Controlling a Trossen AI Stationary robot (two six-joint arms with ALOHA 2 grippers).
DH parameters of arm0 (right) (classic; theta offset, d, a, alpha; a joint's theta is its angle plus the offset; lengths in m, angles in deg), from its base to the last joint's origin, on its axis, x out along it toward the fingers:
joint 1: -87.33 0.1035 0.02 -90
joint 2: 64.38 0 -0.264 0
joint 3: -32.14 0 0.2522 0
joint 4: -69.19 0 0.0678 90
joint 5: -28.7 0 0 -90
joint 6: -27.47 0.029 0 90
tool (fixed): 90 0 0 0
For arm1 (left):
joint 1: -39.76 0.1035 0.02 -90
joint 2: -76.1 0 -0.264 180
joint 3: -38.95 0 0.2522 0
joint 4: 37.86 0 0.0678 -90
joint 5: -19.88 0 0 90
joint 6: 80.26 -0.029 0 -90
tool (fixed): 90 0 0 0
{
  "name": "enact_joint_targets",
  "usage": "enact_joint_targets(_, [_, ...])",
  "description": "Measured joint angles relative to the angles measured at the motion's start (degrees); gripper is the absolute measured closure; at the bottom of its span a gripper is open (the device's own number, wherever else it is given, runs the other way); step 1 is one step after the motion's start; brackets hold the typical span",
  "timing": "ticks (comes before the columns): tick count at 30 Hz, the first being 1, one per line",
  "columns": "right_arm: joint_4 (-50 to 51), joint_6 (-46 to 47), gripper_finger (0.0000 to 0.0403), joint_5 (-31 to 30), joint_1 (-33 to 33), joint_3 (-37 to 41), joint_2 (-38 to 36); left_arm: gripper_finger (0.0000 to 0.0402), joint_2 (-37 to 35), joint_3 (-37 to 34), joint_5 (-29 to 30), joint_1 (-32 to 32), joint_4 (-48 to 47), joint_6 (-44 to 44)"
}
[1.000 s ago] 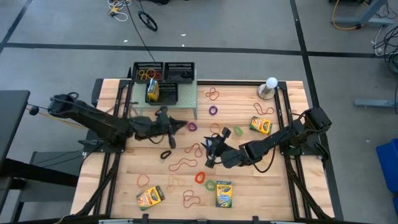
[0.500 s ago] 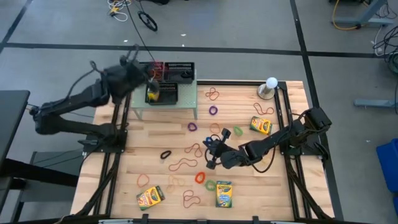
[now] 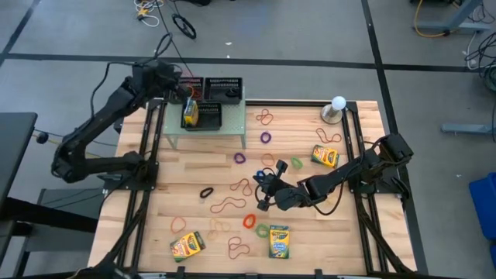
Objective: Pick & Place Office Desk Supplies
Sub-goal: Put the red rubber band into the top left black bin on the shelf, then put the green spring keychain into the top right black bin on the shelf
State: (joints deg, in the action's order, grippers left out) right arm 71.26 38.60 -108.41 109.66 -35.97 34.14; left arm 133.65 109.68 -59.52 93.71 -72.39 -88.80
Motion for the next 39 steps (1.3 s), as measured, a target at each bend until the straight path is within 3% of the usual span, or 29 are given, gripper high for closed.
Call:
enact_joint_targets(8, [-0.1,0.0,0.0396,0.0,0.0,0.0,0.0,0.0378,4.5,0.0,-5.3,5.5,-2.7,0.7])
enact_joint_targets(23, [-0.2,0.0,0.0397,0.0,0.0,0.0,0.0,0.0265,1.7,3.4,-4.9,5.3,-7.9,-2.1])
enact_joint_targets(30, [-0.2,0.0,0.0396,0.4,-0.4,0.0,0.0,0.0259,-0.1,5.1,-7.6,5.3,-11.7,-2.2])
enact_joint_targets(35, [-0.2,0.0,0.0396,1.7,-1.3,0.0,0.0,0.0248,-0.8,5.1,-4.6,4.5,-14.8,-5.3])
enact_joint_targets(39, [-1.0,0.0,0.0396,2.1,-1.4,0.0,0.0,0.0275,-4.9,5.1,-6.3,1.1,-14.7,-5.6])
